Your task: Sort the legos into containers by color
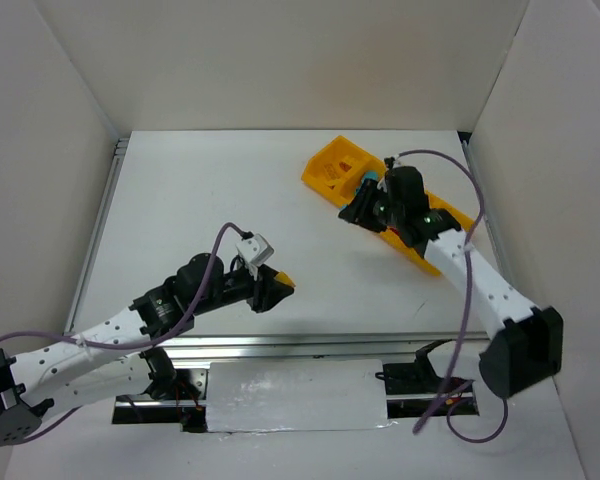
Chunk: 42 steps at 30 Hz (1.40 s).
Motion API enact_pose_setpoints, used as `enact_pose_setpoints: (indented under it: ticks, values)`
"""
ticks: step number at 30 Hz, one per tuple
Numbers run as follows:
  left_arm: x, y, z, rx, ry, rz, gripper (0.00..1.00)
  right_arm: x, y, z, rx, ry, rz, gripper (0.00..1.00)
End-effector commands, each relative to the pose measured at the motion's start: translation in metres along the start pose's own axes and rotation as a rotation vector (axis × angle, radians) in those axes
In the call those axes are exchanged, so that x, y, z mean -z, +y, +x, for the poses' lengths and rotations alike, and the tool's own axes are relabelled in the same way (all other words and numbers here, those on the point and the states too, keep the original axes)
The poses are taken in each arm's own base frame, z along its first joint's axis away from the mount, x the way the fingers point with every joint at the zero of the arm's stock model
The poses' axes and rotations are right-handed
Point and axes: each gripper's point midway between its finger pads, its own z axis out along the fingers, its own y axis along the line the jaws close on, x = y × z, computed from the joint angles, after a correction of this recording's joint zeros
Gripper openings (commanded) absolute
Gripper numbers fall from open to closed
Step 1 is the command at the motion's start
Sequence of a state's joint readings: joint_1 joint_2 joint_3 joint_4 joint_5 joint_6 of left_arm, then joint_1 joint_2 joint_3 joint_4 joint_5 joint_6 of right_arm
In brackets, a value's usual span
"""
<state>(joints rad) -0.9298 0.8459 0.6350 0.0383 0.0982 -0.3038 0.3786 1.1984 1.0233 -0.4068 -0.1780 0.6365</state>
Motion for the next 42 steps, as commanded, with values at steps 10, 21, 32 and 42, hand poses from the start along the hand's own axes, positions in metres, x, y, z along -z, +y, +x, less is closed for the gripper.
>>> enact_pose_setpoints:
  ticks: [10, 21, 32, 42]
  values:
    - [0.015, 0.002, -0.017, 0.159, 0.009, -0.102, 0.00, -0.121, -0.122, -0.132, 0.029, -0.077, 0.596, 0.06]
    - [0.017, -0.007, -0.015, 0.142, 0.017, -0.047, 0.00, -0.133, -0.111, -0.159, 0.036, -0.079, 0.568, 1.00]
    - [0.006, -0.022, -0.028, -0.042, -0.075, 0.075, 0.00, -0.005, 0.041, -0.019, 0.015, 0.074, -0.222, 1.00]
    - [-0.008, -0.062, -0.041, -0.221, -0.102, 0.312, 0.00, 0.096, 0.114, 0.105, 0.044, 0.342, -0.684, 0.99]
